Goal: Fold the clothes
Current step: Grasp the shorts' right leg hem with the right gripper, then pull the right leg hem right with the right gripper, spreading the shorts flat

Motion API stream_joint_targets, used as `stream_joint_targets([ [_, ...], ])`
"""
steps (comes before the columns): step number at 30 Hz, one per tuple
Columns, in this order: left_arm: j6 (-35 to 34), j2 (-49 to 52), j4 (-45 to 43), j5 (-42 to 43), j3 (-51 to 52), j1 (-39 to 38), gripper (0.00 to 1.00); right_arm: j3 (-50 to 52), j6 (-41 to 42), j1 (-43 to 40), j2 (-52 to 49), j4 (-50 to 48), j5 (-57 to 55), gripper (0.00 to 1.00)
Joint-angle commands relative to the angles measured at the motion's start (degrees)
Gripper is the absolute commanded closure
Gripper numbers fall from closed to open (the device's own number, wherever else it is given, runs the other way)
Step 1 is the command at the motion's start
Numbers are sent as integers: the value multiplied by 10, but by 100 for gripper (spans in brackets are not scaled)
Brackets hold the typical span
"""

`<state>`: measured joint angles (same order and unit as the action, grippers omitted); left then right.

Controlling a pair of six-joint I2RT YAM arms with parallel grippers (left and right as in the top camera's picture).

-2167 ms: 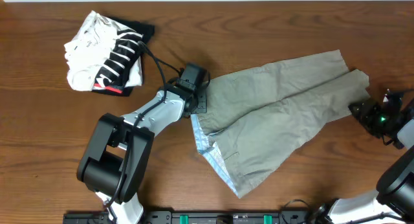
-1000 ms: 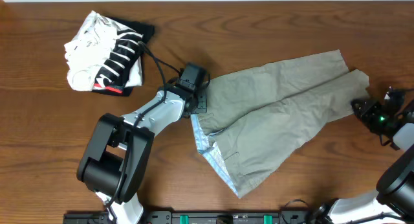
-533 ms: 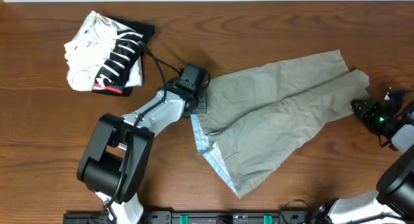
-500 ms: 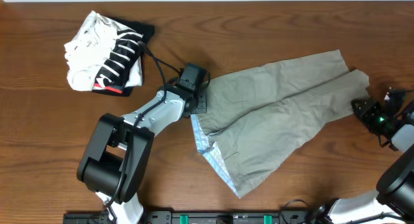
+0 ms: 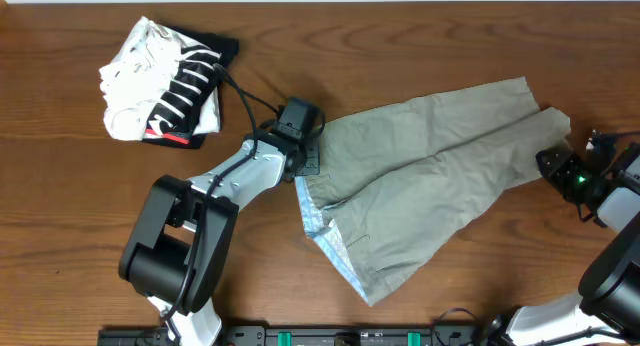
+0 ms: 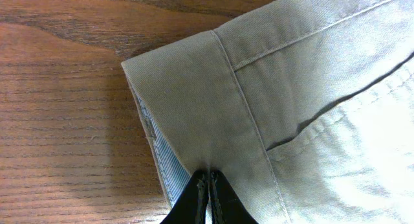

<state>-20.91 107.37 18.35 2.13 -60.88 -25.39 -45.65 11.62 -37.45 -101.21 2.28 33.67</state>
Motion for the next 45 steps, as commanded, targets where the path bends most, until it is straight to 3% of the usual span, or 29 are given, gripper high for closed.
stream_joint_targets([
  [1, 7, 20, 13, -12, 11, 3, 93, 5, 8, 4, -2, 0, -9, 68],
  [9, 7, 20, 13, -12, 11, 3, 93, 5, 12, 4, -2, 1, -9, 54],
  [11, 7, 20, 13, -12, 11, 3, 93, 5, 12, 4, -2, 0, -10, 58],
  [18, 7, 20, 13, -12, 11, 3, 93, 5, 12, 4, -2, 1, -11, 99],
  [26, 8, 20, 13, -12, 11, 3, 93, 3, 12, -12, 26, 23, 33, 99],
  [36, 8, 20, 12, -18, 11, 4, 93, 3, 30, -101, 187, 198, -6, 99],
  [45, 10, 20, -43, -18, 11, 4, 93, 3, 7, -108, 199, 336, -81, 99],
])
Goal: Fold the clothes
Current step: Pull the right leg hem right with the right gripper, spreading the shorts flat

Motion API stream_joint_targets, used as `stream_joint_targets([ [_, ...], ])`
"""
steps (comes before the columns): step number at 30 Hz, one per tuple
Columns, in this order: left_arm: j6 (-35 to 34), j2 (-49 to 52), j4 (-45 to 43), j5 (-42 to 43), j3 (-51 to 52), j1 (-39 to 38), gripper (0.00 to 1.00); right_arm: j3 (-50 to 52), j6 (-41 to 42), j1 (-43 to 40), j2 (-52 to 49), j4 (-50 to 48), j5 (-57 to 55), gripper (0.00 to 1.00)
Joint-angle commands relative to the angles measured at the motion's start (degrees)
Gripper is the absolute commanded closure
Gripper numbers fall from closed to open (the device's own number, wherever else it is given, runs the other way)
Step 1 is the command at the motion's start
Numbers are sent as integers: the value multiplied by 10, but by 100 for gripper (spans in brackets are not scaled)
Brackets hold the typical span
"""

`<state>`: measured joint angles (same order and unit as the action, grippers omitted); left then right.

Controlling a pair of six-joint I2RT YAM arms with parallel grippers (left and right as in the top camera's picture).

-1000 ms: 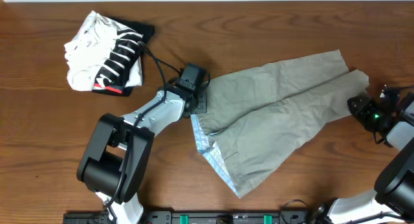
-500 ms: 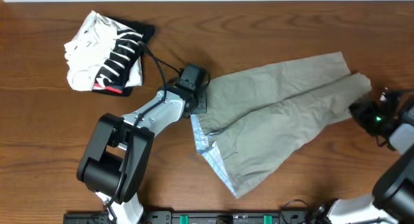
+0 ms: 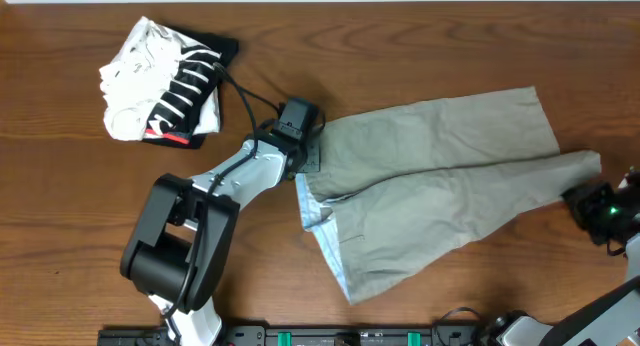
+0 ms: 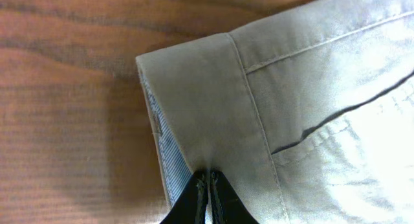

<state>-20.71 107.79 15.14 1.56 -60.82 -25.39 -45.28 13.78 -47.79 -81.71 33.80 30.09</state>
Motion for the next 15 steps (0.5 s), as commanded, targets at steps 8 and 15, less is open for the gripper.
stream_joint_targets([
  [8, 57, 16, -67, -12, 10, 8, 93, 0, -1, -4, 4, 73, -146, 99],
  [15, 57, 16, -112, -12, 10, 49, 94, 0, 10, -1, 4, 99, -181, 99],
])
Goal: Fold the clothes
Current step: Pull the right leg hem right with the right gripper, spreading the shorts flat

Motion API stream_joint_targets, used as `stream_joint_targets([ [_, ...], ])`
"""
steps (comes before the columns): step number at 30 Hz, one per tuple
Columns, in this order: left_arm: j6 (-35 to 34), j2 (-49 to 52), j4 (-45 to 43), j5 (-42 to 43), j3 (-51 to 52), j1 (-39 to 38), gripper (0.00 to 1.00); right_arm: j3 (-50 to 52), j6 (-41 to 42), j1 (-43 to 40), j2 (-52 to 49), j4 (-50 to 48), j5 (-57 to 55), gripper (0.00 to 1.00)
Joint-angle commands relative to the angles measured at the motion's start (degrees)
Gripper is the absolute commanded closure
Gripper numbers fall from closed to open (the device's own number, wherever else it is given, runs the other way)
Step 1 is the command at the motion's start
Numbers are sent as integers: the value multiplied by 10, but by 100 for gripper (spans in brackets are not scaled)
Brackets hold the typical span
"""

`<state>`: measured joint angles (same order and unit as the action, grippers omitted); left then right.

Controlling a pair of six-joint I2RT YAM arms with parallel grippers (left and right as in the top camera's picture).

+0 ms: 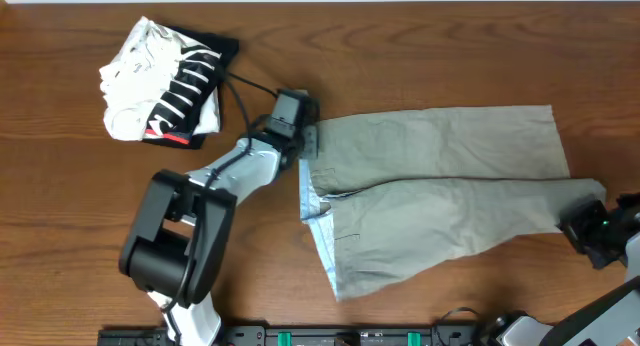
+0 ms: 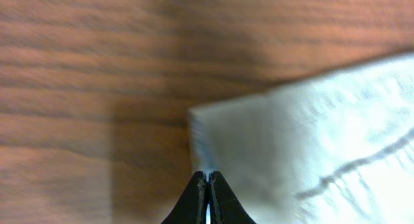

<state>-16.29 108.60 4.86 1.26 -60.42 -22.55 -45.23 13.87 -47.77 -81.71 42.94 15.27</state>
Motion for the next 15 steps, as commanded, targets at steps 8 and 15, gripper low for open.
stream_joint_targets([
  [8, 16, 7, -61, -8, 6, 57, 94, -1, 21, 37, 4, 49, -111, 99],
  [15, 28, -1, -41, 4, -21, 56, 94, -1, 61, 117, 3, 64, -221, 99],
])
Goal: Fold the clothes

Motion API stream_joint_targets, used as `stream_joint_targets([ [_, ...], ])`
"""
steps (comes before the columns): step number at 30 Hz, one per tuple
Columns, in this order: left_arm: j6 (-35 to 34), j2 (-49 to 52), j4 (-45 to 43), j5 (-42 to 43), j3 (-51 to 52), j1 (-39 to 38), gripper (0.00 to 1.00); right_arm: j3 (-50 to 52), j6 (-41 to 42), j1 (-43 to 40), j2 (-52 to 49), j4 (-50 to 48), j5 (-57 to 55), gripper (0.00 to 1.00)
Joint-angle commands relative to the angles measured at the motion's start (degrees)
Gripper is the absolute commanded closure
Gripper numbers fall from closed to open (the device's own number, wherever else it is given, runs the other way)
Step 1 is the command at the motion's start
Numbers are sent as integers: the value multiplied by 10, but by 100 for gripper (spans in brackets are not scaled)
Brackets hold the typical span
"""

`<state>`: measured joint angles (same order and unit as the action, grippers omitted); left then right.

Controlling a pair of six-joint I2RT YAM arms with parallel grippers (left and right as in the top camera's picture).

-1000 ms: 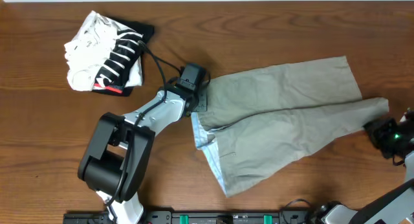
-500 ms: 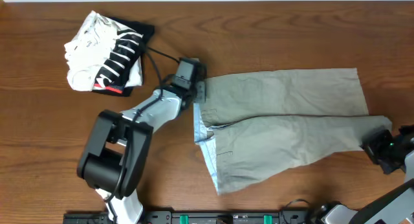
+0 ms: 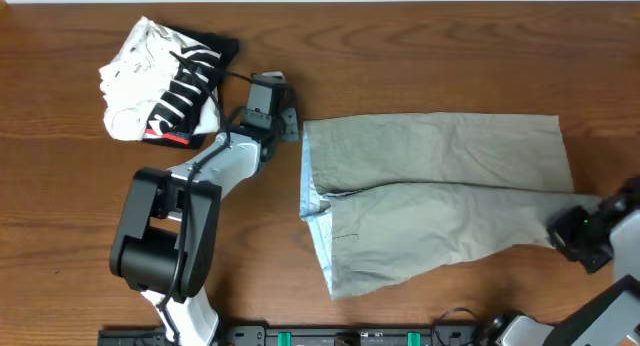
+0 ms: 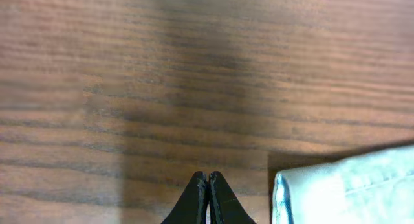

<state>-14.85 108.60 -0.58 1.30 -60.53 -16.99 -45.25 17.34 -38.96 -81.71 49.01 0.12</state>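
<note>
Khaki trousers (image 3: 430, 196) lie flat on the wooden table, waistband to the left with its pale blue lining showing, both legs stretched out to the right. My left gripper (image 3: 290, 124) hovers over bare wood just left of the waistband's top corner. In the left wrist view its fingertips (image 4: 208, 175) are shut with nothing between them, and the waistband corner (image 4: 336, 191) lies to their right. My right gripper (image 3: 578, 233) sits at the near leg's hem, shut on it.
A crumpled heap of white and black clothes (image 3: 160, 81) lies at the far left of the table (image 3: 420, 56). The left arm's cable runs past that heap. The right arm comes in from the lower right corner.
My left gripper has moved left and off the waistband corner, which is no longer between its fingers. The right gripper has shifted slightly down-left with the near leg's hem.
The trousers lay slanted, my left gripper shut on the waistband corner and the right at the leg ends. At each later moment the legs lay further toward the near side. They now lie level across the table, the waistband out of my left gripper.
</note>
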Motion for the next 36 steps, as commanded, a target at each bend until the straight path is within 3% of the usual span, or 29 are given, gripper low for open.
stream_joint_targets([
  [1, 14, -6, 26, 12, -26, 0, 94, -1, 31, 41, 2, 4, -80, 99],
  [13, 10, -121, 94, 90, -34, -19, 94, -16, 26, 64, -17, 35, -57, 99],
  [26, 11, -51, 99, 90, -34, -79, 94, -14, 8, 118, -17, 26, -38, 99],
  [36, 0, -23, 170, 101, -34, -102, 94, -6, 2, 127, -17, 8, -37, 99],
])
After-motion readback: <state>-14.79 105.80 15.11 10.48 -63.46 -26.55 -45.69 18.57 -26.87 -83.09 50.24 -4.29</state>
